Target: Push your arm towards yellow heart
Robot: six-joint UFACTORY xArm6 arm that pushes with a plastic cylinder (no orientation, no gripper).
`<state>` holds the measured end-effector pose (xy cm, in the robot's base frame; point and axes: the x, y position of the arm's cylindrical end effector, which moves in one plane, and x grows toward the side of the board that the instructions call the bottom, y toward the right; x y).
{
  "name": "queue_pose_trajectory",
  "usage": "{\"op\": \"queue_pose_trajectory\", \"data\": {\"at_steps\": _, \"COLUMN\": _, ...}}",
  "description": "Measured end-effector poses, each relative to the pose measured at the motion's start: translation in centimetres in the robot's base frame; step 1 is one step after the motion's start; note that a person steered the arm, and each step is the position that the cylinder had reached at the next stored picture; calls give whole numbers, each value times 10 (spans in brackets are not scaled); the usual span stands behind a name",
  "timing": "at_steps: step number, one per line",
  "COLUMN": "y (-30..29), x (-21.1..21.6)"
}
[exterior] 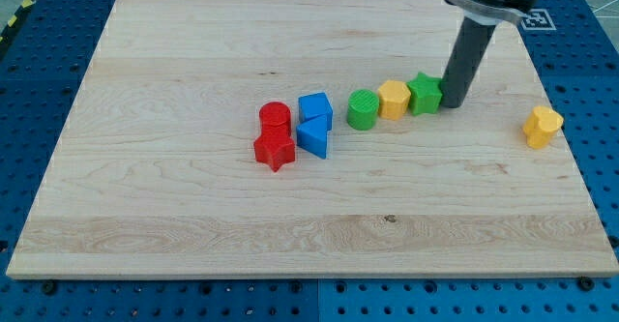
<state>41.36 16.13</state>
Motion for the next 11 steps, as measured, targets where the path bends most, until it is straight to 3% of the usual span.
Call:
{"op": "queue_pose_trajectory", "data": {"at_steps": 2, "y": -24, "x": 1}}
{"op": "queue_pose_trajectory", "data": {"at_steps": 3, "y": -4, "x": -3}}
{"op": "queue_pose_trajectory", "data": {"at_steps": 4, "y": 101, "x": -60}}
{"op": "queue_pose_trajectory", "data": {"at_steps": 5, "y": 184, "x": -75}}
{"op": "queue_pose_trajectory", "data": {"at_steps": 6, "y": 184, "x": -75}}
{"op": "queue_pose_trajectory", "data": {"at_steps": 7, "y": 183, "x": -47}}
{"op": "queue_pose_trajectory", "data": {"at_steps": 9, "y": 178, "x": 86}}
{"op": "queue_pose_trajectory", "data": {"at_steps": 11, "y": 143, "x": 95}}
